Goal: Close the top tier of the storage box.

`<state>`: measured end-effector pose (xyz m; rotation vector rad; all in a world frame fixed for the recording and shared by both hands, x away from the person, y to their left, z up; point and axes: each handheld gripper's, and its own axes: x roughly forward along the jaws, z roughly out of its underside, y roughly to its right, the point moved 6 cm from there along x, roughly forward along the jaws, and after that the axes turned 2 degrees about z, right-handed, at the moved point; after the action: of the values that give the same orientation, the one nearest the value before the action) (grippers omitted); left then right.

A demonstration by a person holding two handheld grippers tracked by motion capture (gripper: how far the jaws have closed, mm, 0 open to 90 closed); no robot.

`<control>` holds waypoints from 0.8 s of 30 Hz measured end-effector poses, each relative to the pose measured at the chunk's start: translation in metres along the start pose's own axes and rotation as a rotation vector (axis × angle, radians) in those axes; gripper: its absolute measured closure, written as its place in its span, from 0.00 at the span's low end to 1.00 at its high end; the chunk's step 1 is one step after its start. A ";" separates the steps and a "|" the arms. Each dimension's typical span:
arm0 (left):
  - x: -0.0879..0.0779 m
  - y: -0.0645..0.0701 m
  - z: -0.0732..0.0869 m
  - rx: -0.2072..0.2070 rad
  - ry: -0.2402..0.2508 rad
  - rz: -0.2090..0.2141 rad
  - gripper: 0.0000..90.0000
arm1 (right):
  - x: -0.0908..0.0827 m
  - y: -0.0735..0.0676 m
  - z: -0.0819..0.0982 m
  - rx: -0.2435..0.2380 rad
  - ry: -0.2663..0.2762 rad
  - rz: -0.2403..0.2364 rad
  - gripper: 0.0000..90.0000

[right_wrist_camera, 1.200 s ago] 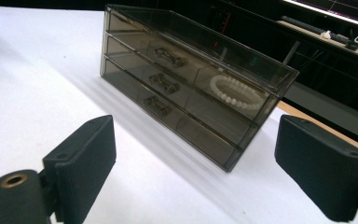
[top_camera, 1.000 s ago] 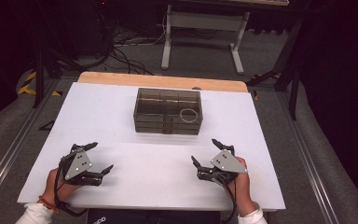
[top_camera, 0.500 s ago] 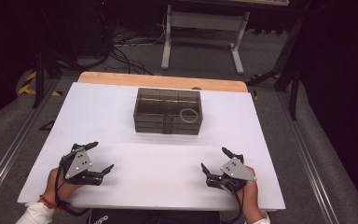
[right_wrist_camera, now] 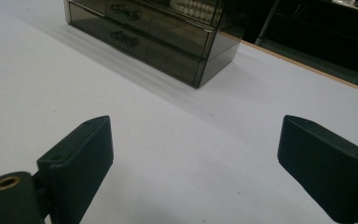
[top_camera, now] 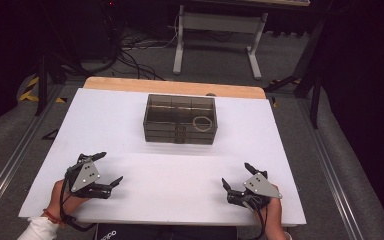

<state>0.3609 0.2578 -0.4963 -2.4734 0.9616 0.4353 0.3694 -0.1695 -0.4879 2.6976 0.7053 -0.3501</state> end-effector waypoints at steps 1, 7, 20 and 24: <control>0.000 0.000 0.000 0.001 -0.001 0.000 0.10 | 0.000 0.000 0.000 0.000 0.000 0.000 0.12; -0.002 0.001 0.001 0.015 -0.001 -0.002 0.10 | -0.001 -0.002 -0.003 -0.010 0.010 0.004 0.12; -0.001 0.001 0.000 0.011 -0.003 -0.002 0.10 | -0.001 -0.001 -0.003 -0.003 0.014 0.004 0.13; -0.001 0.001 0.000 0.012 -0.004 -0.003 0.10 | -0.001 -0.001 -0.003 -0.006 0.015 0.008 0.13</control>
<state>0.3598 0.2582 -0.4963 -2.4620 0.9563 0.4314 0.3688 -0.1682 -0.4850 2.6991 0.6990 -0.3250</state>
